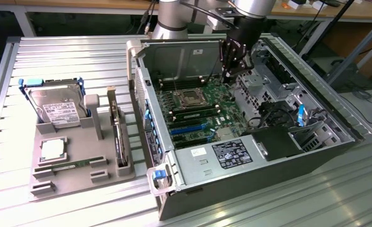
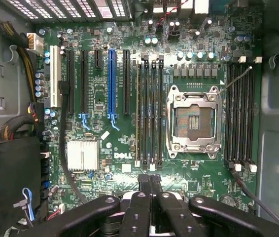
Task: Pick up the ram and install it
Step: 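Press down the ram until it locks into place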
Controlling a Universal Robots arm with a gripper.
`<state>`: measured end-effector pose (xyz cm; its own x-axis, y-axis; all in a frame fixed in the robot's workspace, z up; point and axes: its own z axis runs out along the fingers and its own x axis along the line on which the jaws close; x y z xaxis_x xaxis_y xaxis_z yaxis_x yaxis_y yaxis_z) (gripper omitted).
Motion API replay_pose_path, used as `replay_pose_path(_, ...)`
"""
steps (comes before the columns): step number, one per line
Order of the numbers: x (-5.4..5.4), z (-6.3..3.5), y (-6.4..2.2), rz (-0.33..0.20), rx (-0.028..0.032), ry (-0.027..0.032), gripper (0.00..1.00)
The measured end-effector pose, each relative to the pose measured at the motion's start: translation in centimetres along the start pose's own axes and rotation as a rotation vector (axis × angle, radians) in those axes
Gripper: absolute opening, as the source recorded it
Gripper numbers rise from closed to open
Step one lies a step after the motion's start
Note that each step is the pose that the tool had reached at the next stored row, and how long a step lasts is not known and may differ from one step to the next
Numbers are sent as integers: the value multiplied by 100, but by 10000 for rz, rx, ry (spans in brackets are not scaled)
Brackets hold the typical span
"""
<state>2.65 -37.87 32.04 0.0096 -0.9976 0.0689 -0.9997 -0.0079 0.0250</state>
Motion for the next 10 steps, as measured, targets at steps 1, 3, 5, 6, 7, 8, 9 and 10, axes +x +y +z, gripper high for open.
replay_pose_path(1, 0, -1, 1, 227, -16, -3, 10)
replay_pose_path(3, 0, 0, 0, 693, -48, -17, 10)
replay_pose_path(5, 0, 0, 0, 1213, -84, -30, 10)
replay_pose_path(6, 0, 0, 0, 1567, -108, -39, 10)
replay_pose_path(7, 0, 0, 0, 1864, -129, -46, 10)
replay_pose_path(8, 0, 0, 0, 2234, -155, -56, 10)
replay_pose_path(9, 0, 0, 0, 2461, -170, -61, 10)
replay_pose_path(10, 0, 0, 0, 2772, -192, -69, 10)
